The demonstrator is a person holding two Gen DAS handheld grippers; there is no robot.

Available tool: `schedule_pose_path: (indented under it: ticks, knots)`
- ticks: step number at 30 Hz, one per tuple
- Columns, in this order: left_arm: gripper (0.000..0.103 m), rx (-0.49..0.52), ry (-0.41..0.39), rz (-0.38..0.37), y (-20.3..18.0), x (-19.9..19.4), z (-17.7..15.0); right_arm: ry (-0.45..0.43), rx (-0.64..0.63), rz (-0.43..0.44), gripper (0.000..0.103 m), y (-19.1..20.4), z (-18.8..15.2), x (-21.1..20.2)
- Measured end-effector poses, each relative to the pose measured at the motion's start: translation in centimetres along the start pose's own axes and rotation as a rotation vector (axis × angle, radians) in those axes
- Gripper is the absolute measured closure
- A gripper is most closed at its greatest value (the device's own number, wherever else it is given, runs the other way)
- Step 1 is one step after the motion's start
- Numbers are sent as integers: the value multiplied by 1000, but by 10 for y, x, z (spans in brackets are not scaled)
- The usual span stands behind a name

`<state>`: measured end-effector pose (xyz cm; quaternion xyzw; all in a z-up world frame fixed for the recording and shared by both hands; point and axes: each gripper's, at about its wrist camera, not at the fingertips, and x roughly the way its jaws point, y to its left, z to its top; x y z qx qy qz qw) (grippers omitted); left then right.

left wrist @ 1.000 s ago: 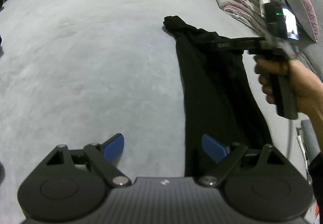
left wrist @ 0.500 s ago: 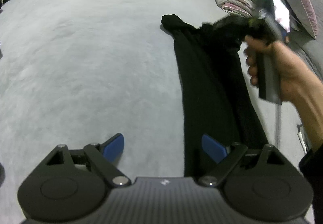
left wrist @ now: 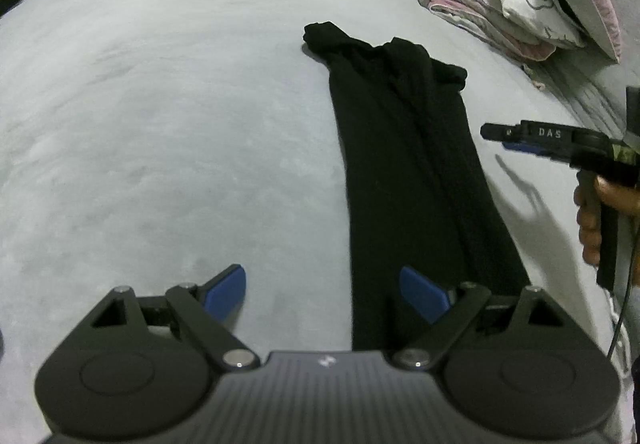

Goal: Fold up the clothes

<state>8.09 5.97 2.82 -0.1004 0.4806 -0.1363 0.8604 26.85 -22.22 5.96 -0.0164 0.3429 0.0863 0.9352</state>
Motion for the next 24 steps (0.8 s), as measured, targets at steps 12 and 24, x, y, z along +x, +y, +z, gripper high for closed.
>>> schedule_pose_path:
  ticks: [12,24]
  knots:
    - [13,57,-9,17,-3,5,-3,65,9,27,100,-25,-26,18]
    - [13,64,-8,18,-2,6,-1,50,145,95,77,-53,-34,7]
